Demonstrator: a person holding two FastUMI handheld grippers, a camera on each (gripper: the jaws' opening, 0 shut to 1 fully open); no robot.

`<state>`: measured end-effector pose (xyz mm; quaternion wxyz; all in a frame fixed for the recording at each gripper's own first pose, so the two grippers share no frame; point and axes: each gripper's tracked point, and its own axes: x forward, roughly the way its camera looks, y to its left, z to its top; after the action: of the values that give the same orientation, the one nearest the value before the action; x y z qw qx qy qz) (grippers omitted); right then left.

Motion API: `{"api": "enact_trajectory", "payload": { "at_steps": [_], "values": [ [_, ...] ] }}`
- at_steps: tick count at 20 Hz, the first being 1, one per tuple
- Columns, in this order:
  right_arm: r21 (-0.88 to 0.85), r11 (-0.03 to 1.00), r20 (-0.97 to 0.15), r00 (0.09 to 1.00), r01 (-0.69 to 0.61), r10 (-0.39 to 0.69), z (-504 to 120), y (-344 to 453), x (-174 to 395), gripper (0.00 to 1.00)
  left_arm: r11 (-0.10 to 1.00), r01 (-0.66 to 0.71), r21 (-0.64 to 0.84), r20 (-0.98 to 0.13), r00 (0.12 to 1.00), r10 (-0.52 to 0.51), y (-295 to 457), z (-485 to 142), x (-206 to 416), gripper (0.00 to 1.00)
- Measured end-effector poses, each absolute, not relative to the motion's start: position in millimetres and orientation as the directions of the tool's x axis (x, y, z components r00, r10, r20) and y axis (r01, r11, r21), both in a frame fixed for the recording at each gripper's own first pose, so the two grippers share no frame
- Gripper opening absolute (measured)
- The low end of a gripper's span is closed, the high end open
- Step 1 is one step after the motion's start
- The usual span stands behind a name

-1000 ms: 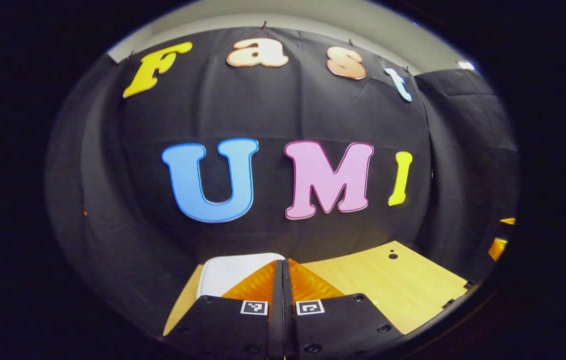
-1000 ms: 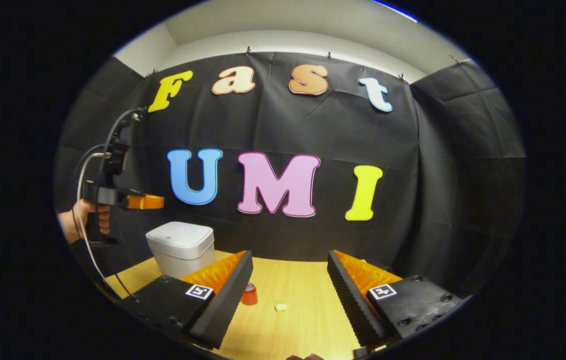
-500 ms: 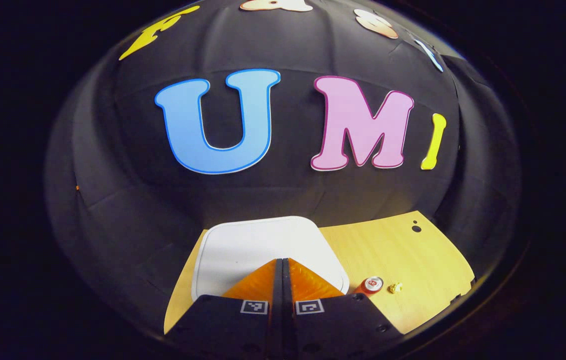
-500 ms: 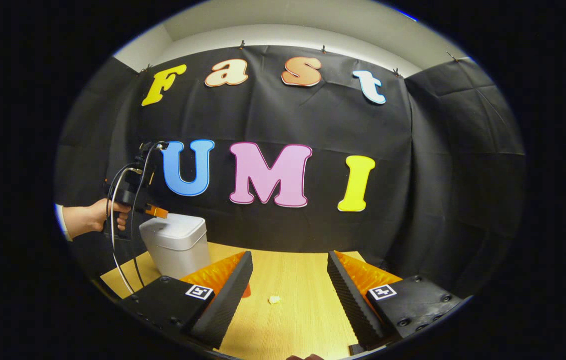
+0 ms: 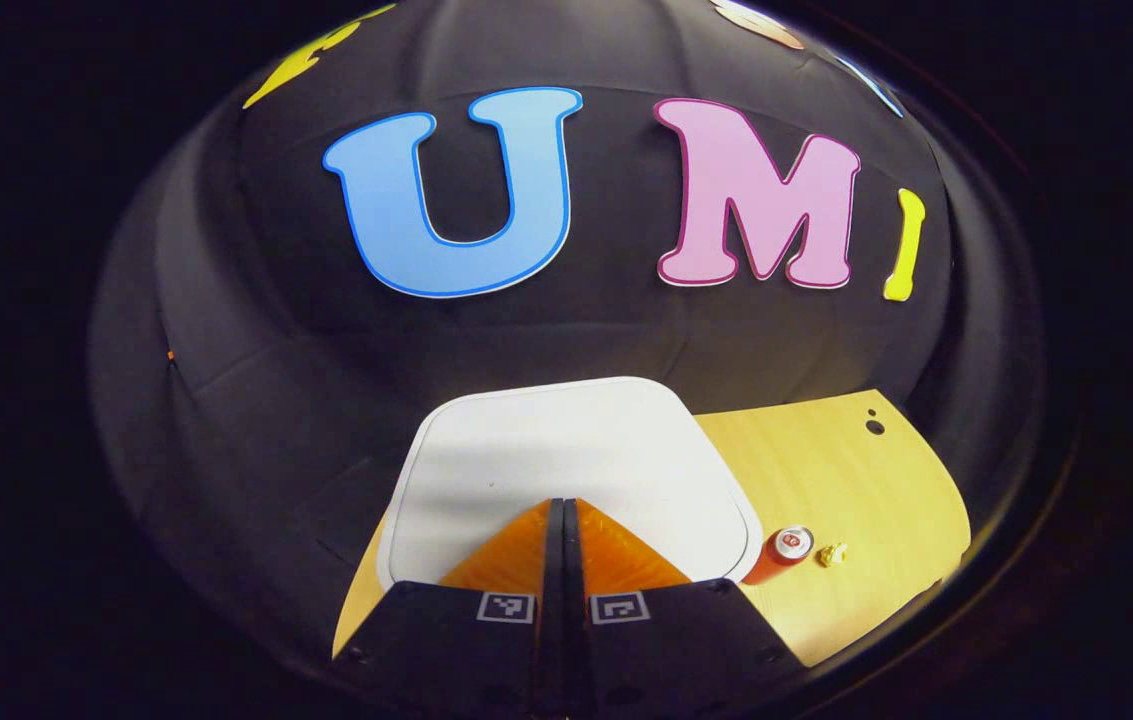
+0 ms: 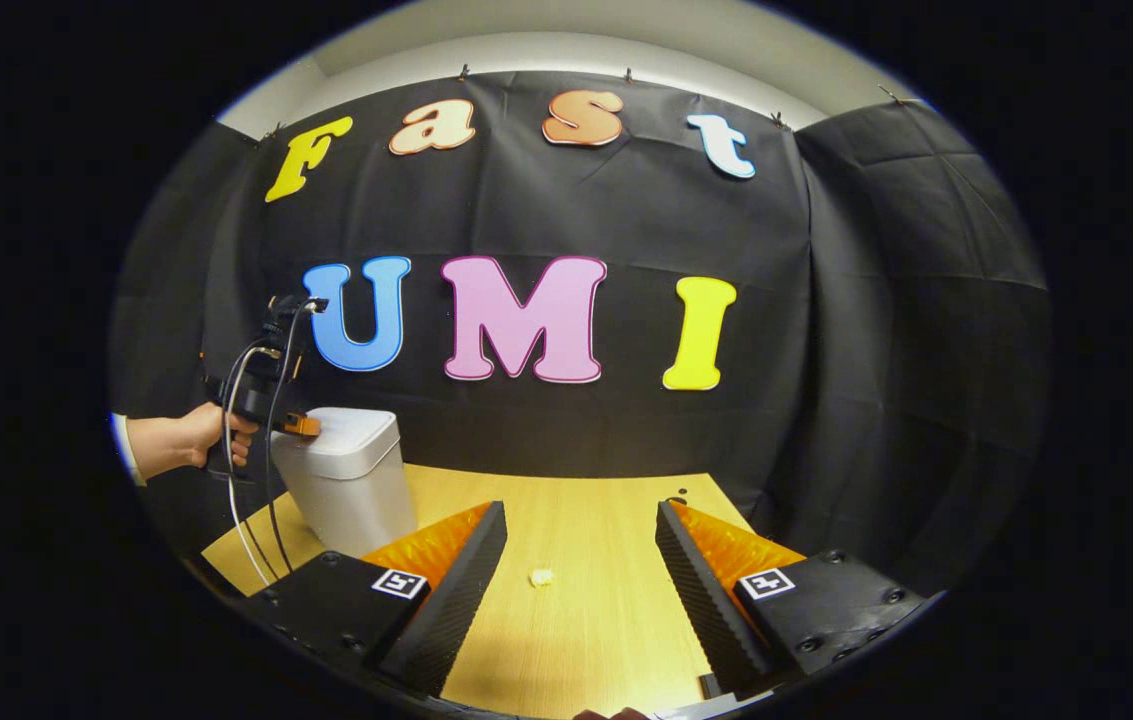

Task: Press the lid of the desktop garbage bin to open it, pick up the crumpled paper on the desktop and throw it into the bin, then pick up the pop can on the desktop and drop it into the bin, and finally close the garbage bin lid.

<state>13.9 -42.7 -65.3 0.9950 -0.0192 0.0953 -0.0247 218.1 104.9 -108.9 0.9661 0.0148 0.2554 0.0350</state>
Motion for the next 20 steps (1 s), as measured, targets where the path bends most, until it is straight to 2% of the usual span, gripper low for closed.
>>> {"api": "enact_trajectory", "payload": {
  "at_steps": [5, 9, 11, 12, 13, 15, 17, 18, 20],
  "values": [
    [-0.065, 0.997, -0.196, 0.979, 0.033, -0.045, -63.2, -41.1, 17.4, 0.96, 0.998, -0.056, 0.038, -0.471, 0.879, 0.067, 107.1, -94.9, 220.9, 0.06],
    [-0.072, 0.997, -0.194, 0.98, 0.035, -0.049, -62.8, -42.7, 18.0, 0.96, 0.995, -0.079, 0.056, -0.382, 0.919, 0.095, 119.1, -65.7, 223.4, 0.07],
    [-0.069, 0.997, -0.202, 0.978, 0.034, -0.047, -63.2, -39.1, 18.8, 0.96, 0.99, -0.09, 0.105, -0.315, 0.942, 0.119, 126.3, -41.8, 223.5, 0.18],
    [-0.071, 0.997, -0.204, 0.978, 0.032, -0.046, -63.5, -35.6, 20.0, 0.97, 0.991, -0.081, 0.11, -0.283, 0.953, 0.11, 125.0, -30.2, 223.9, 0.34],
    [-0.075, 0.997, -0.206, 0.977, 0.031, -0.046, -64.4, -32.5, 21.8, 0.96, 0.992, -0.074, 0.102, -0.256, 0.962, 0.098, 121.1, -17.5, 219.9, 0.37],
    [-0.074, 0.997, -0.215, 0.975, 0.03, -0.045, -67.8, -28.2, 25.3, 0.97, 0.995, -0.066, 0.077, -0.205, 0.976, 0.081, 120.0, 1.7, 212.3, 0.5],
    [-0.063, 0.998, -0.224, 0.974, 0.029, -0.042, -69.4, -25.5, 28.3, 0.96, 0.994, -0.09, 0.07, -0.127, 0.987, 0.098, 126.4, 24.8, 207.5, 0.85],
    [-0.061, 0.998, -0.226, 0.973, 0.027, -0.04, -70.7, -22.4, 29.9, 0.96, 0.994, -0.089, 0.069, -0.094, 0.991, 0.096, 126.1, 37.2, 196.2, 0.96],
    [-0.07, 0.997, -0.247, 0.969, 0.014, -0.031, -77.8, -18.2, 36.3, 0.96, 0.996, -0.068, 0.065, -0.045, 0.997, 0.071, 122.4, 54.8, 171.7, 0.96]
  ]
}}
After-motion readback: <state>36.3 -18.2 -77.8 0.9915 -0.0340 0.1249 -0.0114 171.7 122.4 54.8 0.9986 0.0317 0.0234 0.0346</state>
